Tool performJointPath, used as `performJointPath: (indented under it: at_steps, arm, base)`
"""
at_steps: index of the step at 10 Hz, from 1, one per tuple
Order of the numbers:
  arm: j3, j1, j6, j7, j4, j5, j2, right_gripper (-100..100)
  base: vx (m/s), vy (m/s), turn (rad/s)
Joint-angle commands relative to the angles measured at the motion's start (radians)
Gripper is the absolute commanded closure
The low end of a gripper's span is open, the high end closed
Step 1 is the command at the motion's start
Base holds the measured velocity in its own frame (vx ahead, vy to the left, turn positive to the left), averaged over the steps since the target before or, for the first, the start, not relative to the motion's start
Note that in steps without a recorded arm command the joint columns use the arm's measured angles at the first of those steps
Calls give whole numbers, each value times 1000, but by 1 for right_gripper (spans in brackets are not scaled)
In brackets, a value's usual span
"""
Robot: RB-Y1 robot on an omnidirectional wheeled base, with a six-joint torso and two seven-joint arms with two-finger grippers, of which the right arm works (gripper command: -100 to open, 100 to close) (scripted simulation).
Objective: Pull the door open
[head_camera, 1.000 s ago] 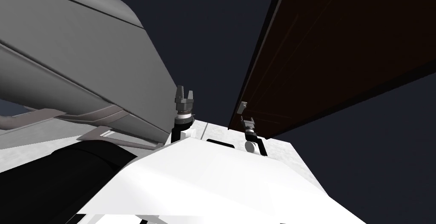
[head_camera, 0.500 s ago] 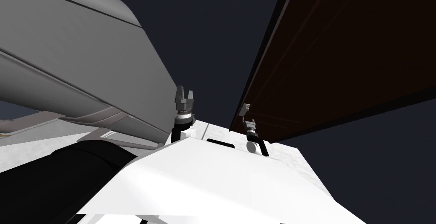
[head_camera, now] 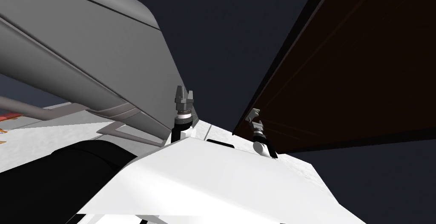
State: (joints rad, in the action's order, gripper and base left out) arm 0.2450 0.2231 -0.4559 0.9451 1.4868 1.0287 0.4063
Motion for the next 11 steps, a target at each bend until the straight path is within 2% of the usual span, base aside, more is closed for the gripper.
performJointPath:
  at_steps: [1, 2, 3, 4, 5, 6, 11]
  arm:
    - [-5, -13, -13, 30, -31, 3, 21, -100]
    - [-25, -20, -19, 55, -53, 13, 46, -100]
    - [-35, -23, -21, 67, -63, 18, 57, -100]
    - [-56, -30, -27, 93, -86, 29, 82, -100]
    - [-45, -33, -24, 78, -79, 24, 67, -100]
    - [-45, -33, -24, 78, -79, 24, 67, 100]
    - [-45, -33, -24, 78, -79, 24, 67, 100]
  base:
    - [89, 12, 89]
    - [109, -18, 149]
    - [118, -22, 191]
    - [175, -32, 244]
    - [89, -25, 54]
    - [-14, -3, -71]
    - [-17, -1, -3]
